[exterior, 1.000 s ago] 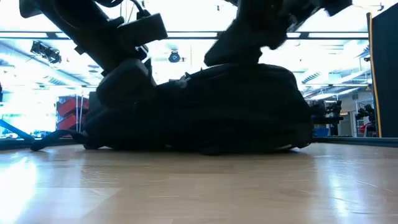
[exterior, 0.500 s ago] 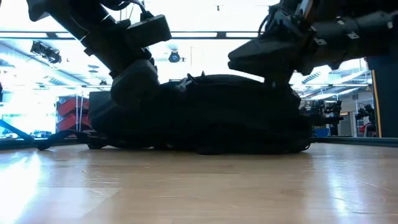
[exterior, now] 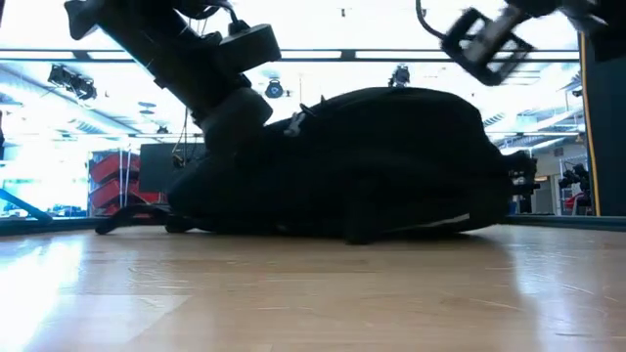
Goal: Unpack backpack
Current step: Close the black backpack
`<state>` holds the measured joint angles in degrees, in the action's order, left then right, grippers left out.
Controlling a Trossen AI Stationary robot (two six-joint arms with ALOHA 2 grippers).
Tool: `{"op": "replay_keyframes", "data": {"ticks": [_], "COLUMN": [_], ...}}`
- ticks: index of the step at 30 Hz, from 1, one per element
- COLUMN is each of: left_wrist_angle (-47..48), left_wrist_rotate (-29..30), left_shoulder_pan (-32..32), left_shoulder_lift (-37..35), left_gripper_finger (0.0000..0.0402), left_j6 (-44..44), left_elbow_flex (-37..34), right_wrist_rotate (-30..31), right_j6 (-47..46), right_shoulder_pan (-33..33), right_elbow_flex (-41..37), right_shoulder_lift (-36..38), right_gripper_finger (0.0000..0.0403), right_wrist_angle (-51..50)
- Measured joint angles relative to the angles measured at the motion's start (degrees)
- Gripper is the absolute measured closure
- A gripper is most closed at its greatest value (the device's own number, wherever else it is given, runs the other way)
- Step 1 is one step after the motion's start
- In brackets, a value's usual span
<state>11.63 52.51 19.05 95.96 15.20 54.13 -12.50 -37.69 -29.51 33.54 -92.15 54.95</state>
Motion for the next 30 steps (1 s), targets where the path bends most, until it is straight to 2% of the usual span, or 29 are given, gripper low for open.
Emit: {"op": "replay_keyframes", "data": {"ticks": [3,6,8,10,13,16,24,30], "left_wrist_angle": [-1.5,-3.2,-4.0,-4.8,-5.0,-6.3,-16.3,-16.6], "left_wrist_rotate": [0.0,0.0,0.0,-0.4,-0.5,-0.6,-1.8,-2.4], "left_shoulder_pan": [-0.5,-0.7,-0.7,-0.8,-0.8,-0.8,-0.8,-0.9], "left_shoulder_lift": [0.0,0.0,0.0,0.0,0.0,0.7,6.0,6.6], "left_gripper_finger": [0.0401,0.0401,0.0401,0.0401,0.0401,0.0401,0.0401,0.0401], "left_j6": [0.1,0.0,0.0,0.0,0.0,-0.4,-7.4,-8.2], "left_elbow_flex": [0.0,0.0,0.0,0.0,0.0,0.0,0.0,0.0], "right_wrist_rotate": [6.0,19.0,26.3,29.8,29.0,27.3,22.8,19.7], "right_j6": [-2.6,-6.5,-7.6,-6.7,-3.8,-3.3,-4.8,-4.8], "right_shoulder_pan": [-0.9,0.5,1.6,3.1,5.9,9.3,16.0,17.6], "right_elbow_flex": [0.0,-0.1,-0.2,-0.1,0.0,0.0,0.0,0.0], "right_shoulder_lift": [-0.5,-0.6,-0.6,-0.6,-0.5,-0.4,-0.4,-0.5], "right_gripper_finger": [0.0341,0.0358,0.0367,0.0375,0.0379,0.0366,0.0267,0.0209], "right_wrist_angle": [-10.5,-24.0,-26.1,-23.3,-16.7,-15.3,-13.4,-12.1]}}
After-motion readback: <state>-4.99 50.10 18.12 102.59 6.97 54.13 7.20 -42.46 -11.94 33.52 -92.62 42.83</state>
